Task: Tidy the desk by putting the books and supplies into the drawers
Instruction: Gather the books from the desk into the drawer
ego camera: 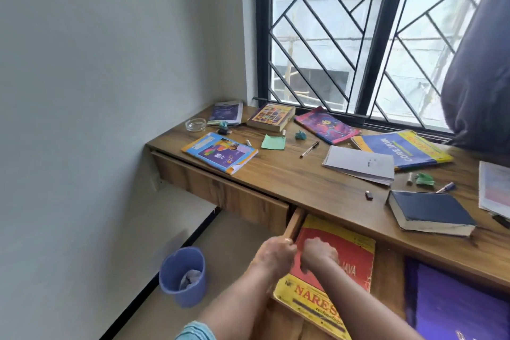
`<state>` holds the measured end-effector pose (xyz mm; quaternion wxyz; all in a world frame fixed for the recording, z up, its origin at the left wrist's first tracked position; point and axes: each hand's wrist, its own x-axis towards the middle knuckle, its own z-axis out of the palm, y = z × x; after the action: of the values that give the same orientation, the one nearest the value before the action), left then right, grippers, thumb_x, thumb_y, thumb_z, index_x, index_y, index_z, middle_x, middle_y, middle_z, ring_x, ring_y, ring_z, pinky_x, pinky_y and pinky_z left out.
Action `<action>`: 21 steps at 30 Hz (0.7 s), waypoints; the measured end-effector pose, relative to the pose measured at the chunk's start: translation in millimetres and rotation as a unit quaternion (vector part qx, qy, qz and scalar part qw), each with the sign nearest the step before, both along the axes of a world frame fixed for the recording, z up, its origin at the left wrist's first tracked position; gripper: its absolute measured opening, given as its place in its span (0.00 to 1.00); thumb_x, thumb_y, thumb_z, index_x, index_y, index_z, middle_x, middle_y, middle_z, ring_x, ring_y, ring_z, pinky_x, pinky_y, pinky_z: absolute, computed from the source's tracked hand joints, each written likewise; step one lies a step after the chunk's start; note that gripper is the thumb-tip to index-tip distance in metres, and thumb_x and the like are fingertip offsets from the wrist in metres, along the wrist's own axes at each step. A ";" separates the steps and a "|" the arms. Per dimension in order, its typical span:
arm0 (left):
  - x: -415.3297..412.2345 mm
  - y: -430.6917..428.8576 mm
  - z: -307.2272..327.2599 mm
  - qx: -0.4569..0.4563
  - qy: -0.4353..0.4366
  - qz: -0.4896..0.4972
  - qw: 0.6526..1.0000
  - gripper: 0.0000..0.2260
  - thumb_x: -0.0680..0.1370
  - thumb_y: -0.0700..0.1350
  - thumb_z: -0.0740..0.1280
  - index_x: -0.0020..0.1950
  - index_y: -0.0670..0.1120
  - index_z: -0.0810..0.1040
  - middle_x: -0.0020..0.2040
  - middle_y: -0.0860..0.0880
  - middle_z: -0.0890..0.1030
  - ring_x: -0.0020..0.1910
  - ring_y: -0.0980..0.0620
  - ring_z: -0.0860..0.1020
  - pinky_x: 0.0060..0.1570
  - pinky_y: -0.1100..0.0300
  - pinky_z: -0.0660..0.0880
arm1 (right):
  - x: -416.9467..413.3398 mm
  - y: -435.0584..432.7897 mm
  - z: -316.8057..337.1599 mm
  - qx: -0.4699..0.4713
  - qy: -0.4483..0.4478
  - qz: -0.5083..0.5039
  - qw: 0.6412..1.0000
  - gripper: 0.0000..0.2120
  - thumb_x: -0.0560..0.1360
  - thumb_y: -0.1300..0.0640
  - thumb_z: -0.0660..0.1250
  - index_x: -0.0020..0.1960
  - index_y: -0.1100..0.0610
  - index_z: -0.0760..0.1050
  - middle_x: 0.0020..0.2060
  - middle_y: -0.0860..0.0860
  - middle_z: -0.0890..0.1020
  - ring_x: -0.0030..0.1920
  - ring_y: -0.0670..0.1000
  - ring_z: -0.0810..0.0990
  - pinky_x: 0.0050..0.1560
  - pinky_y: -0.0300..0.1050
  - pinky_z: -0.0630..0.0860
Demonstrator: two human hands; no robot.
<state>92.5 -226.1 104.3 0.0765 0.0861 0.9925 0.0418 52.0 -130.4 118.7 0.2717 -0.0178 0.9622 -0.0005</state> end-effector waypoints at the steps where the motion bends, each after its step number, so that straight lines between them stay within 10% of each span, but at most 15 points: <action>1: 0.0 -15.5 5.8 0.022 0.030 -0.002 0.999 0.16 0.77 0.42 0.54 0.57 0.40 0.77 0.55 0.41 0.79 0.56 0.41 0.77 0.57 0.51 0.74 | -1.0 -18.0 9.1 -0.020 0.025 -0.002 0.999 0.17 0.74 0.61 0.67 0.63 0.57 0.75 0.60 0.51 0.78 0.60 0.56 0.78 0.56 0.55 0.77; 21: -106.7 -126.5 71.7 0.067 0.043 -0.073 0.994 0.17 0.77 0.40 0.58 0.65 0.44 0.72 0.61 0.40 0.76 0.61 0.41 0.75 0.59 0.55 0.72 | -58.6 -122.3 72.4 -0.129 0.145 -0.226 0.955 0.15 0.78 0.56 0.61 0.64 0.55 0.72 0.61 0.53 0.75 0.61 0.55 0.76 0.55 0.46 0.74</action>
<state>-14.2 -352.6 176.0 0.0306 0.1652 0.9808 0.0990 -6.6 -252.7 191.1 0.1175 0.1653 0.9618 -0.1837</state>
